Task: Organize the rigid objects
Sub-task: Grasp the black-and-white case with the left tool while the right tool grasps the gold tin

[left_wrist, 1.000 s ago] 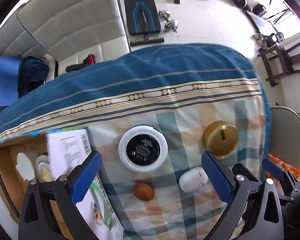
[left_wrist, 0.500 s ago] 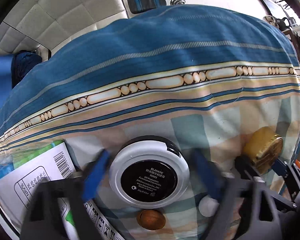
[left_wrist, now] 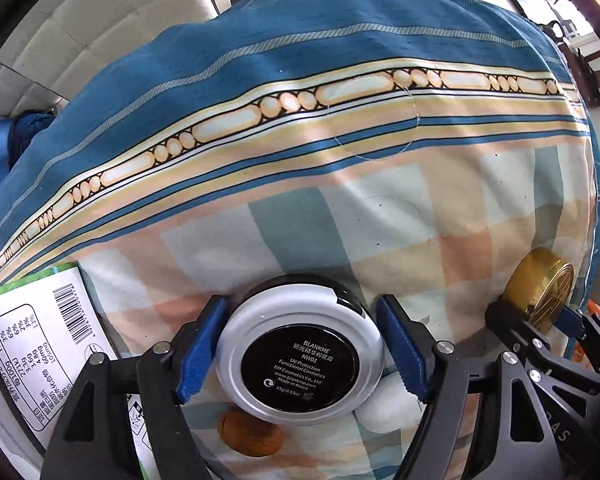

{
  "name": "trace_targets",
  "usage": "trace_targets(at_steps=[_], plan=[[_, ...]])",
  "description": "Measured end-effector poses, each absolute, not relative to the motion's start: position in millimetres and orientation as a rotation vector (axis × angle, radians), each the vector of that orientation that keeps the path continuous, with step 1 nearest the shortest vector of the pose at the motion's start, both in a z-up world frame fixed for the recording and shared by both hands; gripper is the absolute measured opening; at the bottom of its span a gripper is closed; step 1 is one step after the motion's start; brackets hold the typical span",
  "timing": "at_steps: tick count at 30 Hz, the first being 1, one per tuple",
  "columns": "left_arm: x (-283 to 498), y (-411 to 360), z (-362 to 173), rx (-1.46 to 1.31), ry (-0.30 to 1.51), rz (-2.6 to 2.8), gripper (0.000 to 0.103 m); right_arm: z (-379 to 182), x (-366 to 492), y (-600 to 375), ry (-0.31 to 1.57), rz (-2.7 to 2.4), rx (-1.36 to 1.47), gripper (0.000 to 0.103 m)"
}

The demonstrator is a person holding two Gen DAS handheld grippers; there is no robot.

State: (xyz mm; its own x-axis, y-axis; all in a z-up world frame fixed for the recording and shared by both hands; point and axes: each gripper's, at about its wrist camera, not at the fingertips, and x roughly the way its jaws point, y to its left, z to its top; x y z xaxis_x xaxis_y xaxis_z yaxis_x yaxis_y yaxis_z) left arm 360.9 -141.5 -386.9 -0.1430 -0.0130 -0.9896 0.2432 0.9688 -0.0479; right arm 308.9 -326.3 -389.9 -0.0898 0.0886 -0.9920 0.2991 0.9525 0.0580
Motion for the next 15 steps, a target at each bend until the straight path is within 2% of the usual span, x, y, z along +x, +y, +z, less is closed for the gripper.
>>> trace_targets(at_steps=[4, 6, 15], plan=[[354, -151, -386, 0.202, 1.684, -0.221, 0.073, -395, 312, -327, 1.656, -0.210, 0.309, 0.075], [349, -153, -382, 0.193, 1.671, -0.215, 0.072, -394, 314, -326, 1.653, -0.236, 0.302, 0.067], [335, -148, -347, 0.151, 1.606, -0.229, 0.072, -367, 308, -320, 1.644, -0.197, 0.270, 0.066]])
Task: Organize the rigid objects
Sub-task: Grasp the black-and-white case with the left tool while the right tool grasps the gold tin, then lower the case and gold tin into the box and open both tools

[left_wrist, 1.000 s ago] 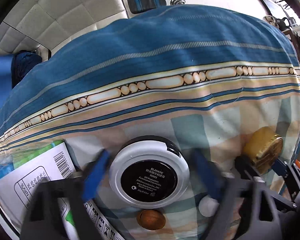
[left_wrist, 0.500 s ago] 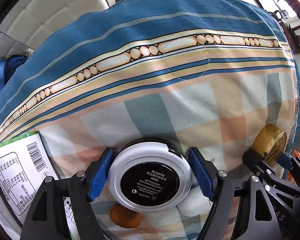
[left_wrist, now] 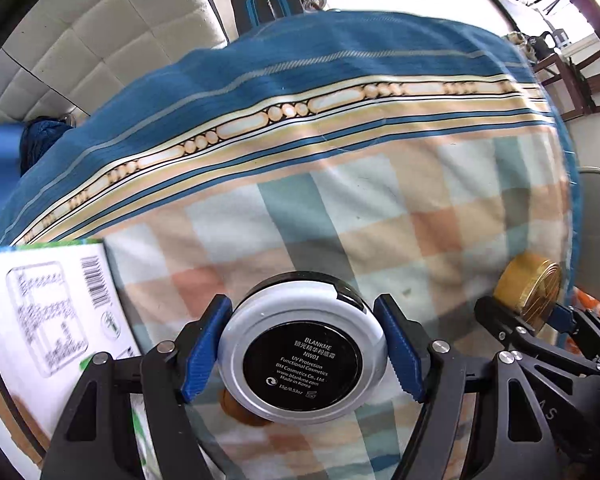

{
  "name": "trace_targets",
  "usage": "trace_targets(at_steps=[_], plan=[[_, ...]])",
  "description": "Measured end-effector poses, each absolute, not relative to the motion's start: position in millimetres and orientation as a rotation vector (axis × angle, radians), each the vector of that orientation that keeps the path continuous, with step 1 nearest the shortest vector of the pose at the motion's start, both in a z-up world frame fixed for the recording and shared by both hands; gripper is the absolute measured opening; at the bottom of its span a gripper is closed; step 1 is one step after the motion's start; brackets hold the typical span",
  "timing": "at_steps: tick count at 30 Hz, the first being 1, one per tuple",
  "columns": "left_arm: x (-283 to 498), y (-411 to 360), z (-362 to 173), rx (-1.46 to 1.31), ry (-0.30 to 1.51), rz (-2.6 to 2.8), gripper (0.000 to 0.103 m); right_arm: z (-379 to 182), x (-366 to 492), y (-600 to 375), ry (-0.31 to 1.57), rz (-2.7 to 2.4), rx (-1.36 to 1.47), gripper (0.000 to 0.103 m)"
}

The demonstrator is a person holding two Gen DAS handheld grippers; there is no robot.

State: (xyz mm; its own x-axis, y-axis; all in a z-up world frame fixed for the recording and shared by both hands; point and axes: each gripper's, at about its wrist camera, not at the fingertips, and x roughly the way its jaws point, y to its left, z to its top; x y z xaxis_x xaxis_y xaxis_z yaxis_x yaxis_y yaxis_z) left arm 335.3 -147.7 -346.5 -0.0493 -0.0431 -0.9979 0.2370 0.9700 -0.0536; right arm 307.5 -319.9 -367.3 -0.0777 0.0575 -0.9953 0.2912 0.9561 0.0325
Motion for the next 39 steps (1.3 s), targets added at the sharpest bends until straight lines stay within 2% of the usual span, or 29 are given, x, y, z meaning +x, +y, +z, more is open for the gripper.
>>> trace_targets(at_steps=[12, 20, 24, 32, 39], plan=[[298, -120, -236, 0.029, 1.464, -0.306, 0.072, -284, 278, -277, 1.554, -0.063, 0.291, 0.066], [258, -27, -170, -0.043, 1.368, -0.249, 0.072, -217, 246, -205, 1.480, 0.089, 0.278, 0.066], [243, 41, -157, -0.088, 1.334, -0.165, 0.072, -198, 234, -151, 1.465, 0.168, 0.264, 0.066], [223, 156, -182, -0.161, 1.369, -0.030, 0.072, -224, 237, -23, 1.504, 0.283, 0.178, 0.066], [229, 212, -269, -0.200, 1.530, 0.008, 0.072, -292, 251, 44, 1.594, 0.254, 0.082, 0.066]])
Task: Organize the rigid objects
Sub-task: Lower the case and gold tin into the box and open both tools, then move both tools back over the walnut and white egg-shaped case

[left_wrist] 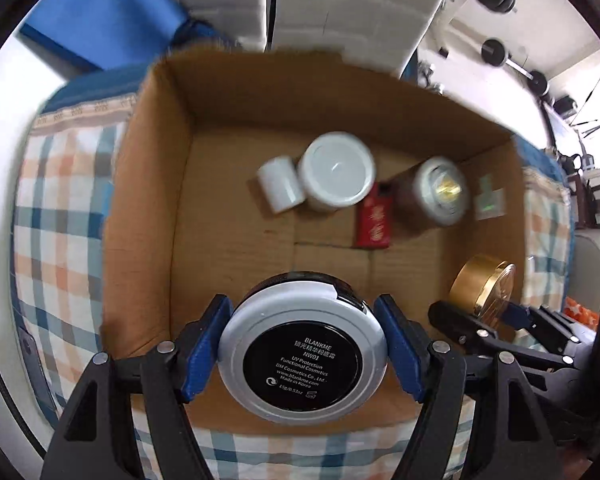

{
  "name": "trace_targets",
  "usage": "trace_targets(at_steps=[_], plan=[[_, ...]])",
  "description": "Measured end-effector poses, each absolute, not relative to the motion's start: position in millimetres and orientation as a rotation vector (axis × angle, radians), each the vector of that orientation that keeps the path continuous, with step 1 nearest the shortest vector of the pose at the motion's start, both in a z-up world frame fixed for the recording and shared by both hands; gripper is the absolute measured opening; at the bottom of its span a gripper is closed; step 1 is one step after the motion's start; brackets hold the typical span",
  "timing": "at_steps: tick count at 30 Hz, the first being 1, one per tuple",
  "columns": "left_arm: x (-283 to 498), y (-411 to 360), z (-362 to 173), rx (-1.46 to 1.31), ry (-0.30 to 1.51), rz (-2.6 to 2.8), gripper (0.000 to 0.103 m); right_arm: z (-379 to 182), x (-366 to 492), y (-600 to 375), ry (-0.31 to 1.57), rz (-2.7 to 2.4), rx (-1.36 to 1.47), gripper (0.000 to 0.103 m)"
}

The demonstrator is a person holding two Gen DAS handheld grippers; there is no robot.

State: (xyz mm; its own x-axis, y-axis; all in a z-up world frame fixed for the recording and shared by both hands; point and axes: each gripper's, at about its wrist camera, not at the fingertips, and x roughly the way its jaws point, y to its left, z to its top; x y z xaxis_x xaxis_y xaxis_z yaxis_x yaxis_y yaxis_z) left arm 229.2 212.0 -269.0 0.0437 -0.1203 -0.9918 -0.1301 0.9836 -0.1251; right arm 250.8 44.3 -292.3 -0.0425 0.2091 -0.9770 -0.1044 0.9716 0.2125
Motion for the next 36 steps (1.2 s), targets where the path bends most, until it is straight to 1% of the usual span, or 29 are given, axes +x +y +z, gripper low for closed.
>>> trace_targets(at_steps=[4, 8, 15, 16, 18, 20, 21, 24, 26, 28, 29, 30, 36], plan=[[236, 219, -315, -0.190, 1.608, 0.002, 0.072, -332, 256, 60, 1.648, 0.209, 0.024, 0.066], [242, 219, -350, -0.187, 1.662, -0.007, 0.072, -364, 258, 63, 1.702, 0.181, 0.006, 0.067], [248, 219, -359, -0.187, 1.698, -0.009, 0.072, -375, 260, 67, 1.754, 0.171, -0.022, 0.068], [249, 220, -357, -0.195, 1.697, -0.014, 0.072, -376, 259, 67, 1.767, 0.167, -0.029, 0.069], [248, 220, -351, -0.203, 1.699, -0.016, 0.072, -377, 263, 71, 1.773, 0.170, -0.037, 0.076], [250, 221, -342, -0.205, 1.691, -0.019, 0.073, -372, 260, 71, 1.771, 0.178, -0.035, 0.080], [249, 221, -338, -0.207, 1.687, -0.022, 0.076, -369, 258, 72, 1.770, 0.182, -0.036, 0.083], [246, 221, -321, -0.205, 1.661, -0.016, 0.083, -355, 254, 72, 1.757, 0.196, -0.024, 0.087], [240, 220, -307, -0.210, 1.629, -0.013, 0.085, -346, 252, 70, 1.744, 0.198, -0.025, 0.087], [232, 219, -293, -0.219, 1.596, -0.006, 0.089, -335, 248, 70, 1.721, 0.202, -0.030, 0.091], [228, 219, -285, -0.213, 1.579, -0.001, 0.097, -329, 247, 70, 1.710, 0.189, -0.041, 0.102], [225, 218, -279, -0.203, 1.566, 0.005, 0.102, -322, 245, 70, 1.688, 0.185, -0.045, 0.103], [203, 215, -240, -0.166, 1.473, 0.027, 0.103, -287, 232, 61, 1.621, 0.199, -0.025, 0.103]])
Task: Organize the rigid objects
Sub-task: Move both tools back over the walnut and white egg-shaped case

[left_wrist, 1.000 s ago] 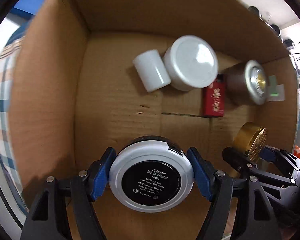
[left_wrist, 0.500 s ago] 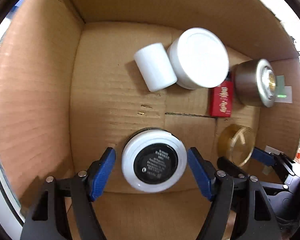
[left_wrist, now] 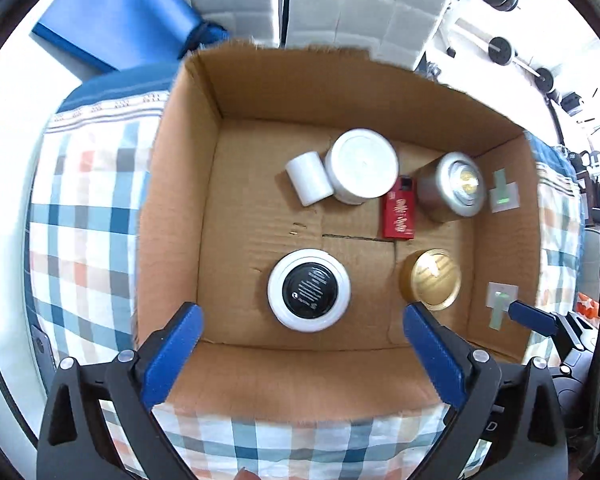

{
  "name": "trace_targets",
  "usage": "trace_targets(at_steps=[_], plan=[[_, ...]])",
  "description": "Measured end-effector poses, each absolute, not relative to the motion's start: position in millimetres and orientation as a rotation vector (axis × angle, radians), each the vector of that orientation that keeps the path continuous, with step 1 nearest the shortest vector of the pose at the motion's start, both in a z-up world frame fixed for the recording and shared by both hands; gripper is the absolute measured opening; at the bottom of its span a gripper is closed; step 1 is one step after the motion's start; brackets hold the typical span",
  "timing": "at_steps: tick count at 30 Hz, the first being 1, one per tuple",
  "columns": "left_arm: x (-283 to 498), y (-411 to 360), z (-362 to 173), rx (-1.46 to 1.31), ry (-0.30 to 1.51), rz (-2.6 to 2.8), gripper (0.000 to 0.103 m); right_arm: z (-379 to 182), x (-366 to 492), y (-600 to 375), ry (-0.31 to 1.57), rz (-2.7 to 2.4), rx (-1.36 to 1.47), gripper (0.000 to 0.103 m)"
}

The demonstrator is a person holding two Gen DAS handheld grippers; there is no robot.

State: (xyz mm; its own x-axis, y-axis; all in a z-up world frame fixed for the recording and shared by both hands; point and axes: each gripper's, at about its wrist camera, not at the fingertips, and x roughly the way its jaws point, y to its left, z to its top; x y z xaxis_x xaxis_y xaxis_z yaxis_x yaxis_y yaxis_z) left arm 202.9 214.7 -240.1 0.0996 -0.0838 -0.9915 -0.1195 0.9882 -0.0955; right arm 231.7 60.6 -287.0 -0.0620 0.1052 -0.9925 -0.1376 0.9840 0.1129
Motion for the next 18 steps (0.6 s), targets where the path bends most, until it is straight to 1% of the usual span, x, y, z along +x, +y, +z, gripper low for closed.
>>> trace_targets(at_steps=[11, 18], plan=[[174, 210, -174, -0.139, 1.338, 0.024, 0.103, -220, 196, 49, 1.504, 0.247, 0.004, 0.103], [160, 197, -153, -0.128, 1.304, 0.020, 0.103, -192, 182, 41, 1.467, 0.265, 0.031, 0.103]])
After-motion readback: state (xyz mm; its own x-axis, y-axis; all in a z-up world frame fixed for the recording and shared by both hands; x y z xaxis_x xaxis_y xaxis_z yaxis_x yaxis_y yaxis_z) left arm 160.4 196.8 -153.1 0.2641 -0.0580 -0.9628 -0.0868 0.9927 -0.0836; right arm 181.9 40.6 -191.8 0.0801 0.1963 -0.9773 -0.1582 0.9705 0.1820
